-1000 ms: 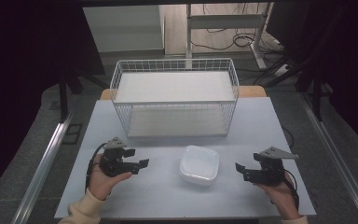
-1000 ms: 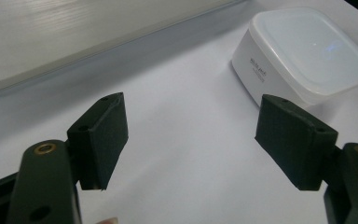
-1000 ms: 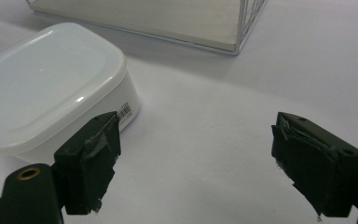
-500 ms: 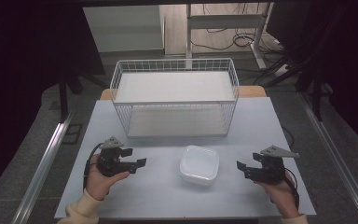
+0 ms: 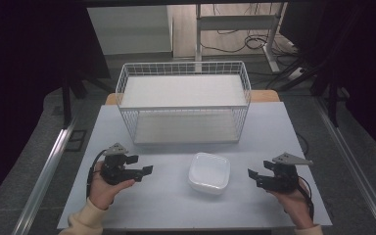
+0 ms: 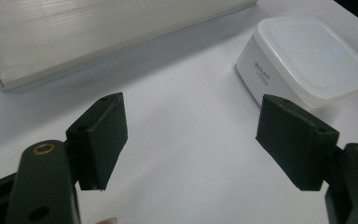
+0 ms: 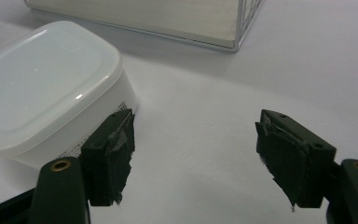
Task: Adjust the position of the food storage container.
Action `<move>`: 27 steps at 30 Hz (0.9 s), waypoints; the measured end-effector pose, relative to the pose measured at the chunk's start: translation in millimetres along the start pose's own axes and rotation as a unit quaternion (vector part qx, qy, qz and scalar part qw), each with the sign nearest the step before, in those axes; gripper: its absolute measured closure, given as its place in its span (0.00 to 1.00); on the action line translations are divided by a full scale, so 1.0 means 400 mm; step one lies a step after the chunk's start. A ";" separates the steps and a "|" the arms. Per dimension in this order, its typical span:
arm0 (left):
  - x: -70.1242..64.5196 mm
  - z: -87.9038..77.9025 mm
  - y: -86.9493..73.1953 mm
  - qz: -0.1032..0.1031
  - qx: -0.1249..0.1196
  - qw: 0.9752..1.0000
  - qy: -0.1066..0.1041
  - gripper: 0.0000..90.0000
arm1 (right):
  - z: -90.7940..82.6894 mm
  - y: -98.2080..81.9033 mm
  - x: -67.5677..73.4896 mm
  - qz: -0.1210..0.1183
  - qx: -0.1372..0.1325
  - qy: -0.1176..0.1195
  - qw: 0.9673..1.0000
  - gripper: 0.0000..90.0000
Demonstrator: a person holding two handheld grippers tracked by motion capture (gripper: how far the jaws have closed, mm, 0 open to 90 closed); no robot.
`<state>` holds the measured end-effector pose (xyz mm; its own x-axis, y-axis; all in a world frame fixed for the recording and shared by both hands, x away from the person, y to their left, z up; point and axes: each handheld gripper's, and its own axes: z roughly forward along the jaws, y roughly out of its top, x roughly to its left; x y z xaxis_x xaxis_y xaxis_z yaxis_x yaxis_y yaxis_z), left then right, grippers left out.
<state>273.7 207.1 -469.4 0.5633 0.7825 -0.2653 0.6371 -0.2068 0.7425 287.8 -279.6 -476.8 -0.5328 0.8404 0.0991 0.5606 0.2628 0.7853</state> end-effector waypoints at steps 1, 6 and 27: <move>0.003 -0.002 0.001 -0.003 -0.001 1.000 0.001 0.27 | 0.000 0.001 0.001 0.000 0.001 0.001 1.000 0.31; 0.009 -0.008 0.006 -0.011 -0.005 1.000 -0.001 0.27 | -0.005 0.016 0.011 0.012 -0.002 0.015 1.000 0.31; 0.011 -0.017 0.008 -0.011 -0.007 1.000 -0.012 0.26 | 0.038 0.215 0.084 -0.052 0.032 0.036 0.997 0.45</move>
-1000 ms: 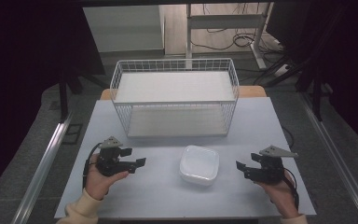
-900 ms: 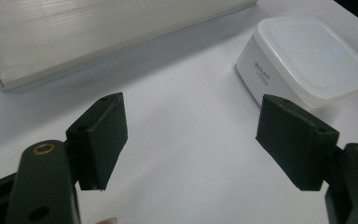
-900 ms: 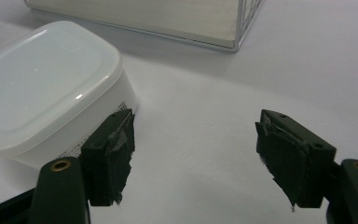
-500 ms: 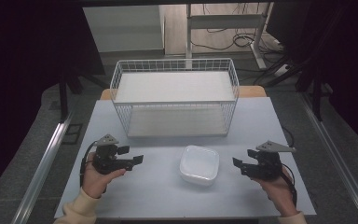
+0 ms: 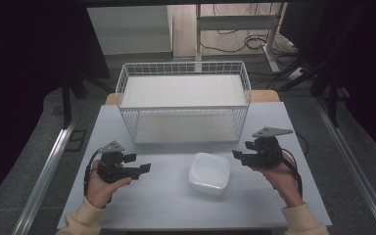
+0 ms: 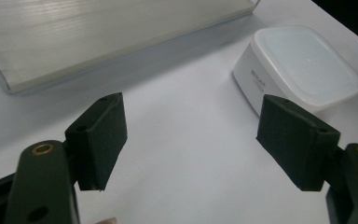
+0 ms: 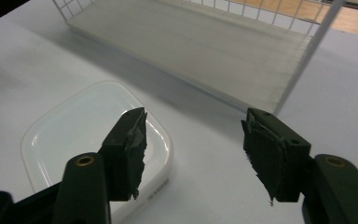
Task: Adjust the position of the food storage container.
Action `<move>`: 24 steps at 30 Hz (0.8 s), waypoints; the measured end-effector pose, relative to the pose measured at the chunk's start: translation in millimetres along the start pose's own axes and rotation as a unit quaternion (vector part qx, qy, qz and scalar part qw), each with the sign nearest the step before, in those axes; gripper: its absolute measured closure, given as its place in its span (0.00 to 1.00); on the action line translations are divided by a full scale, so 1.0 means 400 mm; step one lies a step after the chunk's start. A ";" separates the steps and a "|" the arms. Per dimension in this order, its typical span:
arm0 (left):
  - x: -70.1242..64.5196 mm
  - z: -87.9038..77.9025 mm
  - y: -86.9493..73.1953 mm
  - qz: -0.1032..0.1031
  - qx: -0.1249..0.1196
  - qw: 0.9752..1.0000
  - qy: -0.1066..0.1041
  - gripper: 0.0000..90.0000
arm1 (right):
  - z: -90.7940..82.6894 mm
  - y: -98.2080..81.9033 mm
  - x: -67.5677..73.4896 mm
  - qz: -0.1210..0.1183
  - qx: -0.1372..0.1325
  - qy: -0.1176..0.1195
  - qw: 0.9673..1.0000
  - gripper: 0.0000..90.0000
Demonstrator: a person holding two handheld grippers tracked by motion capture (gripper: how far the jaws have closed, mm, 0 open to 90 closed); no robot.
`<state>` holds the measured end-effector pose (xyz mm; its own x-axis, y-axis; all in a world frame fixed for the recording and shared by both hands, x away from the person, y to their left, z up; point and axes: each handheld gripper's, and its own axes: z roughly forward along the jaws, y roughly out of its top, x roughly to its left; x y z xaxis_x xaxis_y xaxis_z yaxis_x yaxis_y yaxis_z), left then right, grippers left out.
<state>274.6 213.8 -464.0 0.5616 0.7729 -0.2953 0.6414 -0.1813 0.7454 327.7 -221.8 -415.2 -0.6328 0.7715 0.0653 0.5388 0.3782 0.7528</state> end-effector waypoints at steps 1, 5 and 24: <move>0.000 0.000 0.000 0.000 0.000 1.000 0.000 0.26 | 0.005 0.006 0.001 -0.003 0.000 0.003 1.000 0.46; 0.000 -0.002 0.001 -0.004 -0.003 1.000 0.002 0.26 | 0.022 0.026 0.009 -0.014 0.007 0.010 1.000 0.51; 0.000 0.008 -0.002 0.001 0.007 1.000 0.005 0.26 | 0.123 0.057 0.043 -0.068 0.081 0.019 0.994 0.89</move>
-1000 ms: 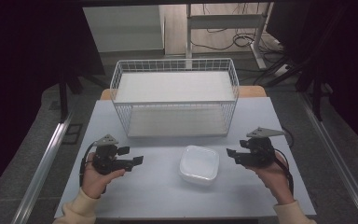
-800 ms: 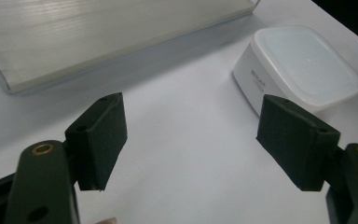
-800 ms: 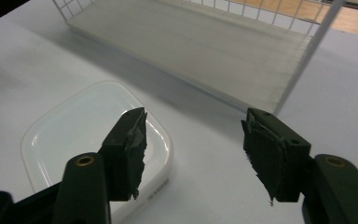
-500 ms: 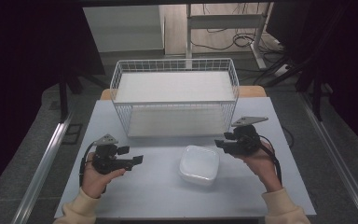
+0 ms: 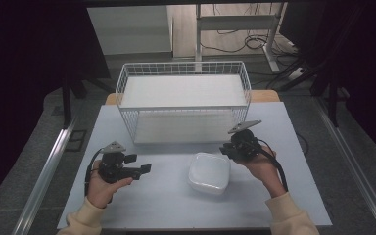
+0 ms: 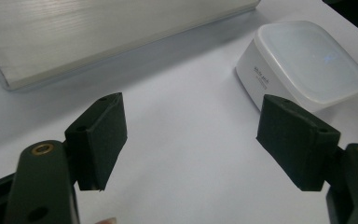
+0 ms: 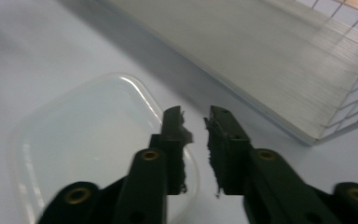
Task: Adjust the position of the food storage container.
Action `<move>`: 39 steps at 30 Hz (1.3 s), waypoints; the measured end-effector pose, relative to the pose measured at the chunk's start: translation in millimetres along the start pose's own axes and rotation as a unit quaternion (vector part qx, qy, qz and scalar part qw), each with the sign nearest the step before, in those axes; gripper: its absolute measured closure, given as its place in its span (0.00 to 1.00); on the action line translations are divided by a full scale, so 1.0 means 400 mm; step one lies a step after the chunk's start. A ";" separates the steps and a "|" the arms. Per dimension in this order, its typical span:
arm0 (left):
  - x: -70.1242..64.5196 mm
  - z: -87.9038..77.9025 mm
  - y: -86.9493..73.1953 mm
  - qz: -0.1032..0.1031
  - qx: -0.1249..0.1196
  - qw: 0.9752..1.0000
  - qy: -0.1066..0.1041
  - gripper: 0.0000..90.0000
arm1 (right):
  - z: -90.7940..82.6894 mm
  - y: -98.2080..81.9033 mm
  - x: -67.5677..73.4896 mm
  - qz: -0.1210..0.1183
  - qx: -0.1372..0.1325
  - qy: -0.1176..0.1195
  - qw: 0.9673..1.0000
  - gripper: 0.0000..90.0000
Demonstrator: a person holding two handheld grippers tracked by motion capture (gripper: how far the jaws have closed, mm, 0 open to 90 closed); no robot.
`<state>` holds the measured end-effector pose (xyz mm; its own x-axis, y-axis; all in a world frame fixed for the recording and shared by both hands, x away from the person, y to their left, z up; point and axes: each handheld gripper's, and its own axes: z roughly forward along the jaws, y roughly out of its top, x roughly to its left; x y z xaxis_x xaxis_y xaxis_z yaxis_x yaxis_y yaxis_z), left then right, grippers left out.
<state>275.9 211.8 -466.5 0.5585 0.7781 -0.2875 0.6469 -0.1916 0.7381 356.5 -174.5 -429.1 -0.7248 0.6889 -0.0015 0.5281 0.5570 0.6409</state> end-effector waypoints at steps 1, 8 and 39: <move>-0.001 -0.001 0.000 0.000 0.000 1.000 0.000 0.26 | 0.017 0.000 -0.004 -0.011 0.015 -0.003 1.000 0.95; -0.002 0.004 -0.001 0.004 0.005 1.000 0.001 0.26 | 0.059 -0.005 -0.012 -0.028 0.049 -0.006 0.998 0.99; 0.003 0.004 -0.001 0.004 0.005 1.000 0.001 0.26 | 0.050 -0.087 0.049 -0.048 0.112 0.014 0.992 0.99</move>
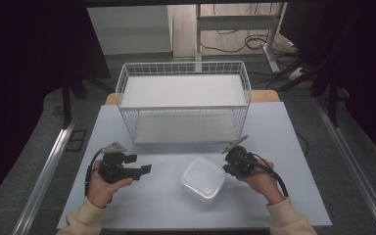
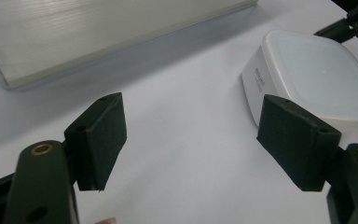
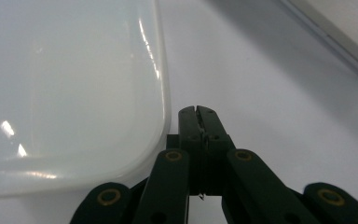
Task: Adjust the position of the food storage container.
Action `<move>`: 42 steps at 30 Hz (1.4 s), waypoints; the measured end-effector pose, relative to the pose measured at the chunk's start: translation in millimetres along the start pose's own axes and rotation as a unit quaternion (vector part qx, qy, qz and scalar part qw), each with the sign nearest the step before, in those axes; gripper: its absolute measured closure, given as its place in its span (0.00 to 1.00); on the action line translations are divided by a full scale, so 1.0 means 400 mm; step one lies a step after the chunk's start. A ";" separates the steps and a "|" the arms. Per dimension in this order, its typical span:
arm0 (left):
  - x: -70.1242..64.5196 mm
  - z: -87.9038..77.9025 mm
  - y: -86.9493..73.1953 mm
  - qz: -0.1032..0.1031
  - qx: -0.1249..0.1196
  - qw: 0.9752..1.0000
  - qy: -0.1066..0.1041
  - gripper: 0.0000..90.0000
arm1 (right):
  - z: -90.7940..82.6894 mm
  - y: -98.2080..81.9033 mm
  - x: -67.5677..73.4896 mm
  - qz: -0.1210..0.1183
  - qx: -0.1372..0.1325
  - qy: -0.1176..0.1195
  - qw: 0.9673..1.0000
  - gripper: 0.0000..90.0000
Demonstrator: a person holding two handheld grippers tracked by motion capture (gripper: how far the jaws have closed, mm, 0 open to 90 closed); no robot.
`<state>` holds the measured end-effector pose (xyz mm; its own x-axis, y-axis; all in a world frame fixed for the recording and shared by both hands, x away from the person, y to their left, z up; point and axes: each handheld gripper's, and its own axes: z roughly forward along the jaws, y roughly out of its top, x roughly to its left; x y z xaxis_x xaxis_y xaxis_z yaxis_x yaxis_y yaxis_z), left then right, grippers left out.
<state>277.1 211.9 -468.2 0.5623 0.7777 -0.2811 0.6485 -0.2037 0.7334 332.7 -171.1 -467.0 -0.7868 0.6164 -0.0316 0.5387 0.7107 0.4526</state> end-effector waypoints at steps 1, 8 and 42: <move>0.001 0.000 0.000 0.000 0.000 1.000 0.000 0.26 | -0.003 -0.006 0.010 -0.002 0.001 0.003 1.000 0.99; -0.002 0.001 0.000 0.003 0.001 1.000 0.000 0.26 | -0.009 -0.022 0.051 -0.013 0.007 0.028 0.999 0.99; 0.001 0.001 0.000 0.001 0.003 1.000 0.000 0.26 | 0.013 -0.006 0.176 -0.056 0.013 0.102 0.993 0.99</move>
<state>277.7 211.9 -468.7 0.5645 0.7767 -0.2796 0.6504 -0.2100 0.7300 277.6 -127.5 -475.1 -0.8860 0.4523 0.1023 0.4491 0.7817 0.4326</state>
